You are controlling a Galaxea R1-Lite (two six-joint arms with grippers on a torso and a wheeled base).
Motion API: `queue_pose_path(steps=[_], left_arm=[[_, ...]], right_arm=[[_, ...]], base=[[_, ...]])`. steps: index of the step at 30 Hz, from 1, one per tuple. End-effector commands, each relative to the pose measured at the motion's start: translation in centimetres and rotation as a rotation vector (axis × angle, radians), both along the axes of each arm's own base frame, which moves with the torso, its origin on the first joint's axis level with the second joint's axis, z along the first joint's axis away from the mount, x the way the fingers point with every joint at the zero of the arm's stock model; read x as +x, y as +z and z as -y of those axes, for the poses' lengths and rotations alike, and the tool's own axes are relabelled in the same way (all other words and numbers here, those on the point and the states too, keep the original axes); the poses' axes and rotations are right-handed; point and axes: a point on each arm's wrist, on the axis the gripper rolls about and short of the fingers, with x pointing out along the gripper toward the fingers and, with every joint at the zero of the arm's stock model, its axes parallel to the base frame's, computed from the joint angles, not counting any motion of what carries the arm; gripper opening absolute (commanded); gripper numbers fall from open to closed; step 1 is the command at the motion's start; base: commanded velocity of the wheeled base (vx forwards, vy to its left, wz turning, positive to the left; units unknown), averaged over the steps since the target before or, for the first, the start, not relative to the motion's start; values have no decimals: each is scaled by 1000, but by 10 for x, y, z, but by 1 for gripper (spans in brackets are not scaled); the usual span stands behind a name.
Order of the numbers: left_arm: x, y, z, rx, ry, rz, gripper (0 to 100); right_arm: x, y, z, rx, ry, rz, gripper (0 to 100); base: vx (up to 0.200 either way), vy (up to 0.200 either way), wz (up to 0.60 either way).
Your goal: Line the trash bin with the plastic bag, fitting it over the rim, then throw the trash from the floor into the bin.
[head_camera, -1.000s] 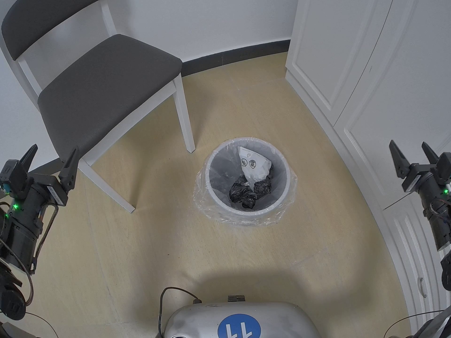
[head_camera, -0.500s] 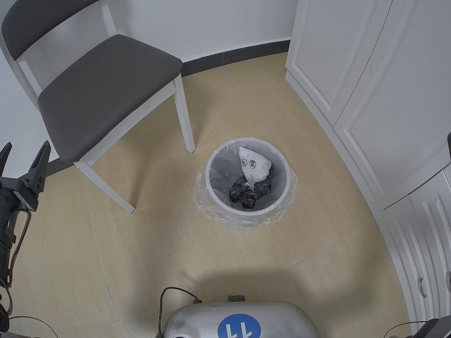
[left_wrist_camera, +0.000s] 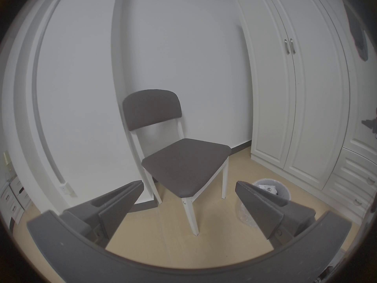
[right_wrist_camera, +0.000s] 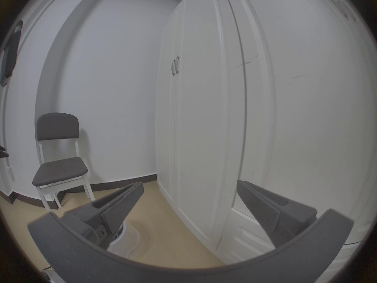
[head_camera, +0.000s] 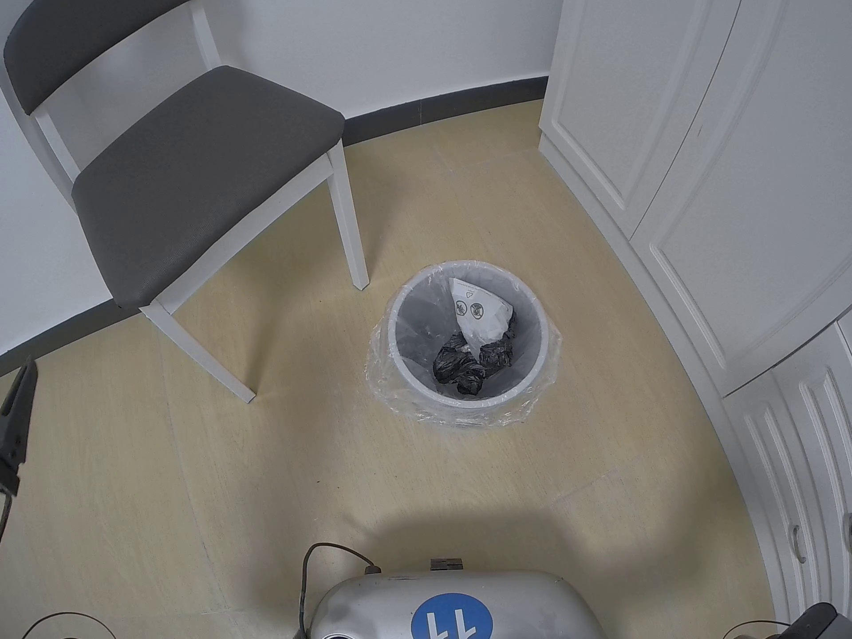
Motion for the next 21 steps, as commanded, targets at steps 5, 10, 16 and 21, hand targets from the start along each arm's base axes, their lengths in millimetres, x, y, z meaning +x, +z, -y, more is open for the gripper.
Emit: queue_pose_path(steps=[5, 10, 16, 21], left_arm=[[-75, -11, -14, -68, 127, 203, 100], [-85, -29, -13, -92, 171, 208, 100], [-91, -60, -11, -86, 197, 169, 100], [-77, -89, -11, -75, 199, 58, 100]], right_arm=[[-64, -24, 2, 62, -69, 176, 100], [-62, -31, 1, 70, -67, 155, 100], [-50, -54, 0, 37, -10, 58, 100], [-45, -61, -1, 24, 19, -21, 100]], base=[[0, 0, 0], [0, 0, 0], [0, 0, 0], [0, 0, 0]])
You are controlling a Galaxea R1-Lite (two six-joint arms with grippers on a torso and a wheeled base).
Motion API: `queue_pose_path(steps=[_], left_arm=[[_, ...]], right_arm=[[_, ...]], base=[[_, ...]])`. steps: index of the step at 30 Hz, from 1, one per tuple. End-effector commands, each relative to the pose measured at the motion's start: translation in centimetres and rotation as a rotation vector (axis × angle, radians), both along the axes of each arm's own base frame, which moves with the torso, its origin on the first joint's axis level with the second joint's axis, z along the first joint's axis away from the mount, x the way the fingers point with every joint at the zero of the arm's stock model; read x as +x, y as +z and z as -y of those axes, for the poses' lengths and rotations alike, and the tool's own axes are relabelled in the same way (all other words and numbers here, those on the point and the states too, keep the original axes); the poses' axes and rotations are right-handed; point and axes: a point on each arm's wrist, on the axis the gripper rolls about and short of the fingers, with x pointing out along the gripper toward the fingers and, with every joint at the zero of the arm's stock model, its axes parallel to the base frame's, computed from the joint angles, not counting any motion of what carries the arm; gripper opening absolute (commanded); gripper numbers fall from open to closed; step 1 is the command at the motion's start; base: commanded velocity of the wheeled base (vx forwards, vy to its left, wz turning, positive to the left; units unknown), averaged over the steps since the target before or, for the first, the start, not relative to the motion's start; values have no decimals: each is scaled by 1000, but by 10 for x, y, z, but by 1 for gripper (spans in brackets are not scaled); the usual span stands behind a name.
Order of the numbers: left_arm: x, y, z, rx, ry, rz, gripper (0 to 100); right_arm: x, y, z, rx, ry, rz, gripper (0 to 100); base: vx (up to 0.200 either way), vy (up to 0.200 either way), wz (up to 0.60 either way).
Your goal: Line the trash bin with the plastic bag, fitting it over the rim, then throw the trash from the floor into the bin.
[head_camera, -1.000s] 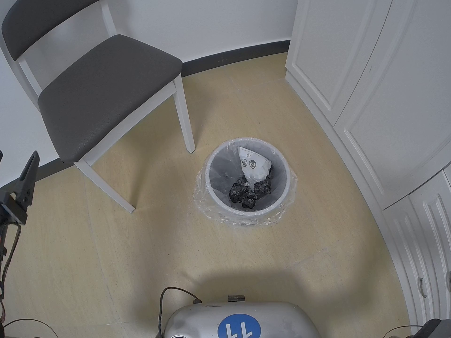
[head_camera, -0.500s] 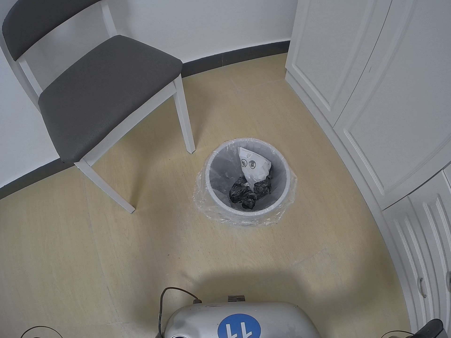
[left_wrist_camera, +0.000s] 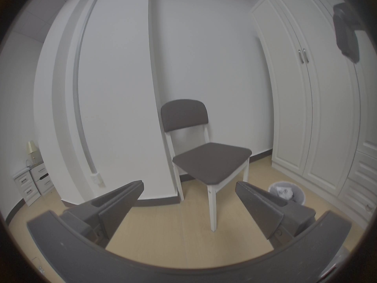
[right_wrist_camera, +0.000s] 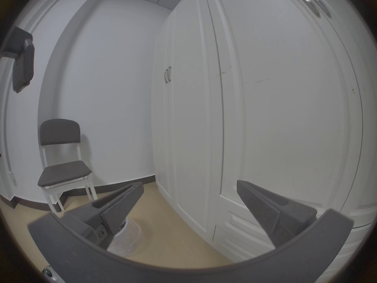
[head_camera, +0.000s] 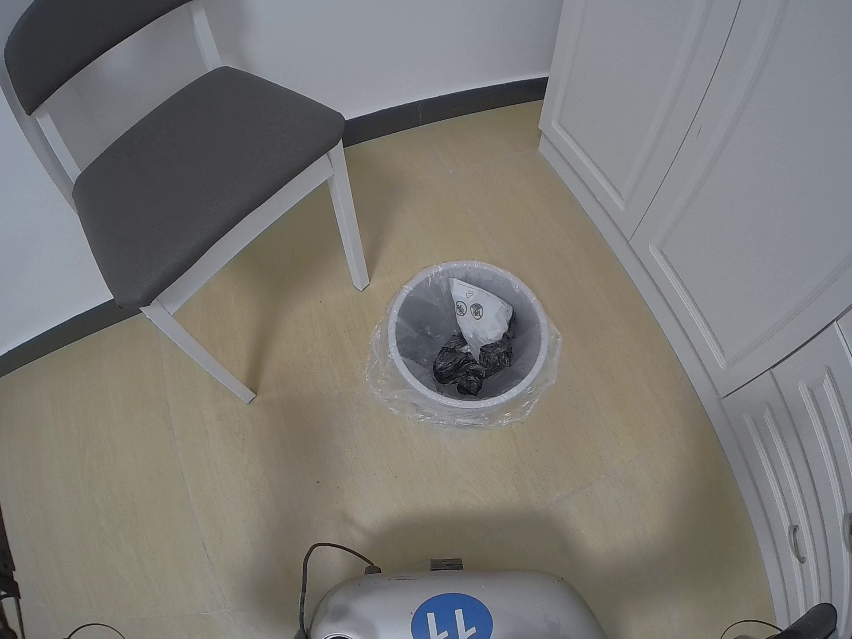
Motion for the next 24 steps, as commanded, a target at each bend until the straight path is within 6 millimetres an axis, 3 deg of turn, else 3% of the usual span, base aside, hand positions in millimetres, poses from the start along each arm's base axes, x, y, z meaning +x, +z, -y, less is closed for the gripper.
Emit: queue_pose_path(steps=[1, 2, 6, 15, 24], left_arm=[[4, -27, 0, 0, 7, -44, 100], [11, -45, 1, 4, 2, -122, 100], [13, -58, 1, -51, -41, -229, 100], [13, -59, 2, -51, -86, -250, 100], [13, -61, 5, -87, -204, -252, 100]], right_arm=[[3, -11, -1, -10, 20, -45, 100], [4, -15, -1, -28, 42, -90, 100], [7, -23, -2, -54, 49, -176, 100], [12, -47, -2, -77, 47, -424, 100], [12, -47, -4, -74, 163, -420, 100]], base=[[0, 0, 0], [0, 0, 0], [0, 0, 0], [0, 0, 0], [0, 0, 0]])
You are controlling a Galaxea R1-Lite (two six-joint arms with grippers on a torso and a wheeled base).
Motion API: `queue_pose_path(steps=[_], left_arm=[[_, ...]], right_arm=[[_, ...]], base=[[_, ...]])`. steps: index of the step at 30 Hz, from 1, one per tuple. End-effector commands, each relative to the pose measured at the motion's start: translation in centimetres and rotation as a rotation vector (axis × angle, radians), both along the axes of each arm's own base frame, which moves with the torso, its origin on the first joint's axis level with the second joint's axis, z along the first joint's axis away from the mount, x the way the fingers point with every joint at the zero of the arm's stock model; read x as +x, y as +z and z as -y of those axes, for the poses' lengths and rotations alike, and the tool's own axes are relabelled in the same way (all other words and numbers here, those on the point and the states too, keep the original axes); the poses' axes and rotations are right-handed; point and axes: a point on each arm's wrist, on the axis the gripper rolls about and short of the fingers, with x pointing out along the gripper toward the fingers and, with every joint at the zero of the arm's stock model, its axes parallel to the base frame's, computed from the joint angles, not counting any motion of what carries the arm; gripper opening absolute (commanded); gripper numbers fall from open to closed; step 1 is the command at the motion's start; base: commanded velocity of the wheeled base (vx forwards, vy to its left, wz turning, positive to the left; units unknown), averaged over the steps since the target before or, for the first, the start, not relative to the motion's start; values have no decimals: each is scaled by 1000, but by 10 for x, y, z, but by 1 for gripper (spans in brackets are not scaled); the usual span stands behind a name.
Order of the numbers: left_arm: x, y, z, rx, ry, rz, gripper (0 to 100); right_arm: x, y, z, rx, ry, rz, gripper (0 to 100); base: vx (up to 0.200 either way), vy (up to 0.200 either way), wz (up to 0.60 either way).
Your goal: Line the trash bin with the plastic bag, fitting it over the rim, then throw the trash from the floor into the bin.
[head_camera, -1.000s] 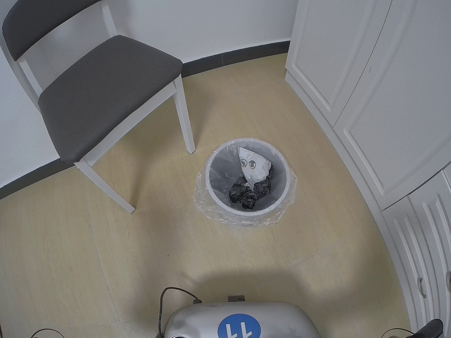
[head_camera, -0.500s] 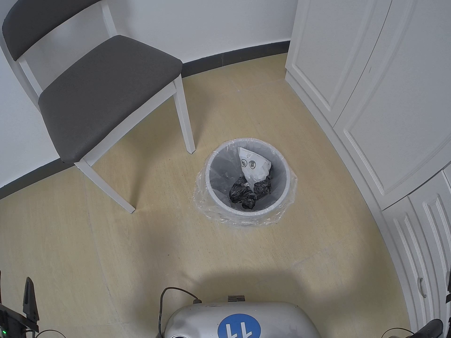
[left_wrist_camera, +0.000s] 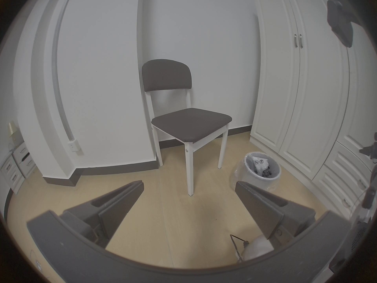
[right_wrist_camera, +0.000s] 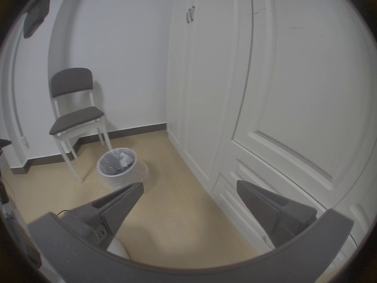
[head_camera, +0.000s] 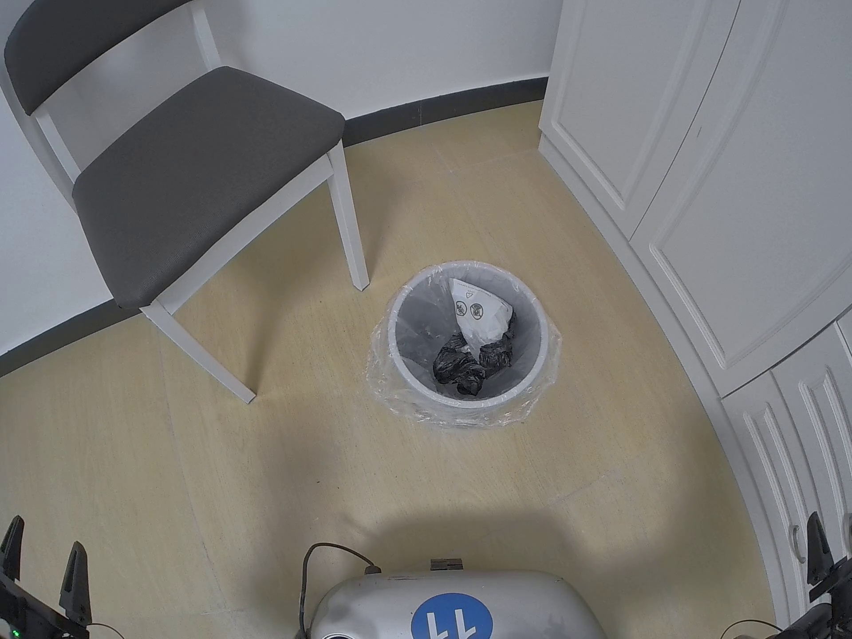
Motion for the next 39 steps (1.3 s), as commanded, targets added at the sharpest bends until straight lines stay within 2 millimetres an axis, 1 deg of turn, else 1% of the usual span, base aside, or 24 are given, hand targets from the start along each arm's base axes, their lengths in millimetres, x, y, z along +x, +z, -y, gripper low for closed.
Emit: queue_pose_path(steps=[1, 5, 8, 12, 16, 19, 20, 23, 25, 26, 27, 30, 36, 39], left_arm=[[1, -8, 1, 1, -63, -36, 100], [0, -10, 2, 42, -106, -61, 100], [0, -10, 2, 37, -106, -60, 100], [1, -10, 2, 38, -105, -54, 100], [1, -10, 2, 50, -106, -52, 100], [1, -10, 2, 51, -106, -52, 100], [1, -10, 2, 50, -106, -52, 100], [1, -10, 2, 38, -105, -54, 100], [1, -10, 2, 34, -103, -54, 100], [1, -10, 2, 34, -103, -54, 100], [1, -10, 2, 34, -103, -54, 100], [1, -10, 2, 38, -105, -54, 100], [1, -10, 2, 39, -103, -54, 100], [1, -10, 2, 41, -103, -54, 100]], right_arm=[[1, -5, -2, 33, 78, -5, 100], [1, -6, -3, 110, 147, -9, 100], [1, -6, -3, 106, 142, -10, 100], [1, -5, -2, 25, 91, -9, 100], [1, -5, -3, 12, 141, -4, 100], [1, -5, -3, -38, 134, -9, 100], [1, -5, -3, -53, 122, -9, 100], [0, -6, 1, -58, -32, -21, 100], [0, -6, 2, -28, -105, -22, 100], [0, -6, 2, -13, -107, -19, 100], [0, -6, 2, 29, -101, -9, 100], [0, -6, 2, 67, -81, -4, 100], [0, -6, 2, 37, -68, -13, 100], [0, -6, 0, 40, 3, -13, 100]], base=[[0, 0, 0], [0, 0, 0], [0, 0, 0], [0, 0, 0], [0, 0, 0], [0, 0, 0], [0, 0, 0], [0, 0, 0], [0, 0, 0], [0, 0, 0], [0, 0, 0], [0, 0, 0], [0, 0, 0], [0, 0, 0]])
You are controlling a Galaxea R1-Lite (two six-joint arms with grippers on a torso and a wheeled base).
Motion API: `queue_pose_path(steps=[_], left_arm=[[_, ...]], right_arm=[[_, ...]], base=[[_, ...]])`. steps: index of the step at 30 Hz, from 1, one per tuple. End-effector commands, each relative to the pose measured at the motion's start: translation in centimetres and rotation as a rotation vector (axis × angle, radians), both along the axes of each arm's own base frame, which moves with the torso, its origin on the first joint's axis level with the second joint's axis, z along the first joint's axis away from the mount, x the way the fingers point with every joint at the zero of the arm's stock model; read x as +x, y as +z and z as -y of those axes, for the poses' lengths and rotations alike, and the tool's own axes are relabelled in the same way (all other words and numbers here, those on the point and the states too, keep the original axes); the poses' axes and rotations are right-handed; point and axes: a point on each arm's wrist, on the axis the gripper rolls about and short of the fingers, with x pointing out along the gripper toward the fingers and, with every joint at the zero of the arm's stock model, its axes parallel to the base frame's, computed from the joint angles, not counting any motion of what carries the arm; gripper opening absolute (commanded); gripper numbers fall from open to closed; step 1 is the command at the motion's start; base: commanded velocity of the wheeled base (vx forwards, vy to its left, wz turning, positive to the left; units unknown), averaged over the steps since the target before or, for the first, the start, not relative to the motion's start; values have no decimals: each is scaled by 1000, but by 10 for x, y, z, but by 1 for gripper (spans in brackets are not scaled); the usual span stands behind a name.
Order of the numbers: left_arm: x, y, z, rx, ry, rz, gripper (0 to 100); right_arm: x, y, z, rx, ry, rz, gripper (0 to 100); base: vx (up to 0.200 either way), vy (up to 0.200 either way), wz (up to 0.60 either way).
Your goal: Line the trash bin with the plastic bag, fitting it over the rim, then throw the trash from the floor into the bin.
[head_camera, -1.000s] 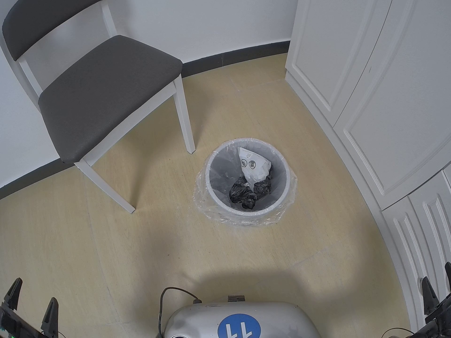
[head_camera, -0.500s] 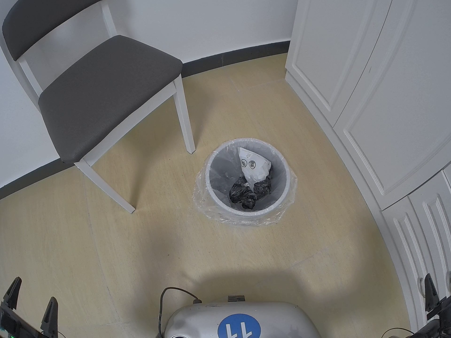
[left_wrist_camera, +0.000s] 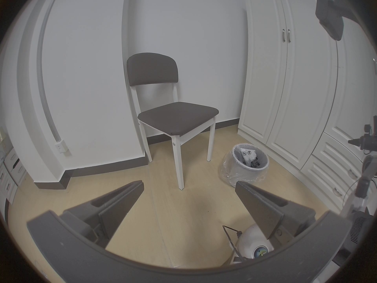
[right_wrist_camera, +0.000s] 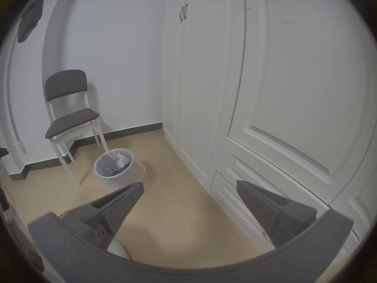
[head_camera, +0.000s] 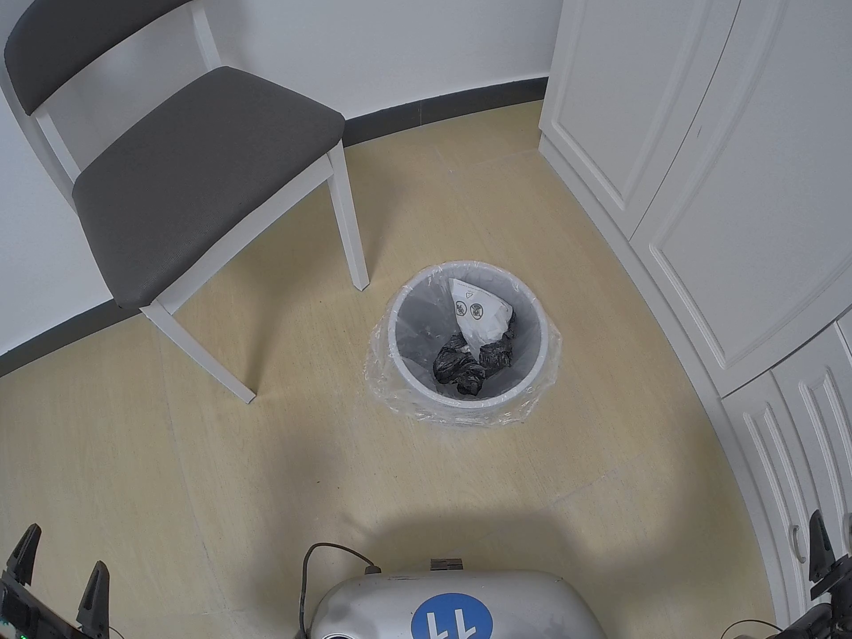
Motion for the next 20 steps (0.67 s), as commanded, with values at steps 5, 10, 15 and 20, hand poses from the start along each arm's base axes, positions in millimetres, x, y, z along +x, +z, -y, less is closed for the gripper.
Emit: queue_pose_path(steps=[5, 10, 15, 20], left_arm=[[0, -5, 0, -5, 1, -5, 100], [0, -5, 0, -3, 1, -5, 100], [0, -5, 0, -3, 1, -5, 100], [0, -5, 0, -3, 1, -5, 100]], right_arm=[[1, -11, -4, -24, 190, -69, 100], [1, -10, -4, 9, 176, -55, 100], [1, -11, -4, 4, 176, -57, 100], [1, -11, -4, 4, 176, -57, 100]], base=[[0, 0, 0], [0, 0, 0], [0, 0, 0], [0, 0, 0]])
